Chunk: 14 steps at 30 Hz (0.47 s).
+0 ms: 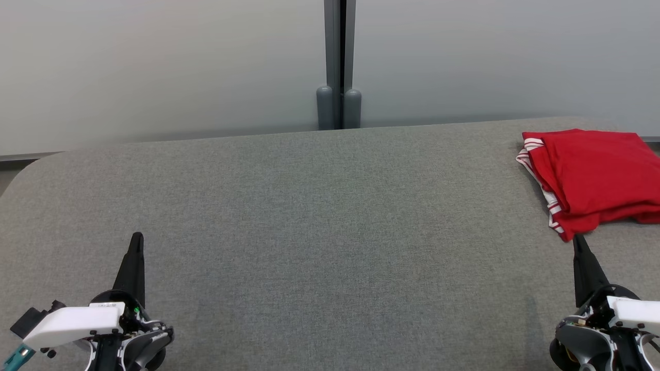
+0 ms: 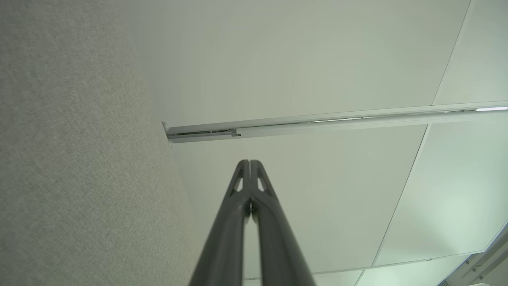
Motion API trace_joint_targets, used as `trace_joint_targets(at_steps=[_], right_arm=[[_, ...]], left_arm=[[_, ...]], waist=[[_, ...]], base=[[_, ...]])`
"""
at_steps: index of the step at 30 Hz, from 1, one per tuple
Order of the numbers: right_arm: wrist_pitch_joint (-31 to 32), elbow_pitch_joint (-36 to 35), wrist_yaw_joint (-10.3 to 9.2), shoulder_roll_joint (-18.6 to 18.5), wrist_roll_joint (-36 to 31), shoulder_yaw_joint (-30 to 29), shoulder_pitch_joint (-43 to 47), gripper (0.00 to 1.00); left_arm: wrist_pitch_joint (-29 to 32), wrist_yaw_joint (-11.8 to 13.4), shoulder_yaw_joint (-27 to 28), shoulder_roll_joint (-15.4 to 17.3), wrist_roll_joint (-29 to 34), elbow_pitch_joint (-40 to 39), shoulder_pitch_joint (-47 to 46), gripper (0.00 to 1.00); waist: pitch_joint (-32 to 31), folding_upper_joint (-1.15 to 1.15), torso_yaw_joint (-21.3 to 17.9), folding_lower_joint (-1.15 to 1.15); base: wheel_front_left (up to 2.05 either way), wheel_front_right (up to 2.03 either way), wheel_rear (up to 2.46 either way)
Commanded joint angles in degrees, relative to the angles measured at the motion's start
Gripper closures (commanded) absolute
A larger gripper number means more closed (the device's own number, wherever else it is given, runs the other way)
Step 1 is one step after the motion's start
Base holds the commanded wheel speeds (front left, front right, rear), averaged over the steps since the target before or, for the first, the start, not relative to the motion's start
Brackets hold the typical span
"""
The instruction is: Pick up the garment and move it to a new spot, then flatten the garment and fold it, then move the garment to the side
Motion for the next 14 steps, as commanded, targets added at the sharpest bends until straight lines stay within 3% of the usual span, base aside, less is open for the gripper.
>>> trace_joint_targets(at_steps=[1,14], right_arm=[[0.3,0.0,0.00,-0.2,-0.1,-0.1,-0.6,1.00],[0.4,0.0,0.00,-0.1,-0.2,-0.2,-0.6,1.00]], left_arm=[[0.1,-0.3,0.2,0.3,-0.1,0.1,-0.5,1.00],[0.1,-0.3,0.3,0.2,0.0,0.1,-0.5,1.00]], waist=[[0.0,0.00,0.0,0.00],[0.0,0.00,0.0,0.00]], base=[[0.00,0.00,0.00],[0.00,0.00,0.00]])
